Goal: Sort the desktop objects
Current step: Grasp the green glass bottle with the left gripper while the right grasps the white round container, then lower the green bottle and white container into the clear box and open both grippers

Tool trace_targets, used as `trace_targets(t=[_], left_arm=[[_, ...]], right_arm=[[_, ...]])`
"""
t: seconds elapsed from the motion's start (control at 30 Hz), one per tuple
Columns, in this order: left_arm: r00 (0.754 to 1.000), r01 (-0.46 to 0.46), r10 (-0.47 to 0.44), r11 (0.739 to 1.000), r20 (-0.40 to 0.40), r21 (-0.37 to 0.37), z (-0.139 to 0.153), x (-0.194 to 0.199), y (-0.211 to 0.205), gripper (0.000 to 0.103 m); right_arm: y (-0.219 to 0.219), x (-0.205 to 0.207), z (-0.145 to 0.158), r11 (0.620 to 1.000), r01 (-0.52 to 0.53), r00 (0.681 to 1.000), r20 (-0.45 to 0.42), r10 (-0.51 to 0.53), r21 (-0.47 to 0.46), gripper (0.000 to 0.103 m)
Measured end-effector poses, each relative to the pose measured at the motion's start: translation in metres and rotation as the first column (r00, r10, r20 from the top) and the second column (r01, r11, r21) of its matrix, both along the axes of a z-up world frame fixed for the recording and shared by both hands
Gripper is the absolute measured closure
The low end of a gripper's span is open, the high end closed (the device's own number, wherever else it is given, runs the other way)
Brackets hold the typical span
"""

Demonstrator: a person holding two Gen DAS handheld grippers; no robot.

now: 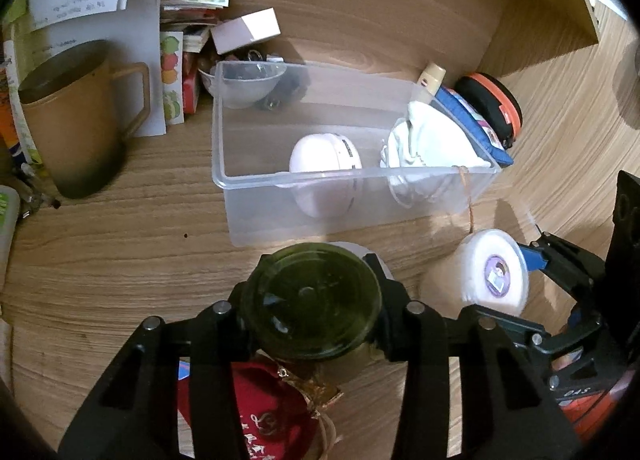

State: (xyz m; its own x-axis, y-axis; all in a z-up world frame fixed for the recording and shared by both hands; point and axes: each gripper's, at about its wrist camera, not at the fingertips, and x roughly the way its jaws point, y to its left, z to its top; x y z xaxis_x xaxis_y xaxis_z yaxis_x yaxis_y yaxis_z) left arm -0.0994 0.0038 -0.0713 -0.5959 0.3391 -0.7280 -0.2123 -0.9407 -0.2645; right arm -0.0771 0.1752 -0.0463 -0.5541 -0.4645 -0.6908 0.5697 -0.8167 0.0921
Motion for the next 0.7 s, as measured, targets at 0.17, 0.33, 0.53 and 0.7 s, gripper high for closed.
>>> trace_targets(t=[0.17,0.33,0.53,0.7], left_arm=[[1.0,0.0,0.0,1.0,-0.011,0.013,0.006,0.001,-0.003,0.062],[1.0,-0.006,0.006,1.0,-0.029,0.012,0.014,0.001,-0.005,0.062],[0.999,-0.008,0.008,1.0,-0.048,0.006,0.021,0.0,-0.005,0.062],[0.998,-0.007,0.007,1.0,-0.06,-0.001,0.03,-0.001,-0.005,0.062]], right_arm=[[0.007,0.0,0.009,1.0,0.013,1.0,-0.016,-0.013,-0.023,0.038],[0.016,-0.005,0.02,0.998,0.025,0.999,-0.028,-0.026,-0.059,0.038],[0.021,-0.01,0.035,0.995,0.026,0.998,-0.051,-0.031,-0.1,0.038],[0.02,-0.012,0.047,0.994,0.003,0.997,-0.08,-0.012,-0.108,0.038]])
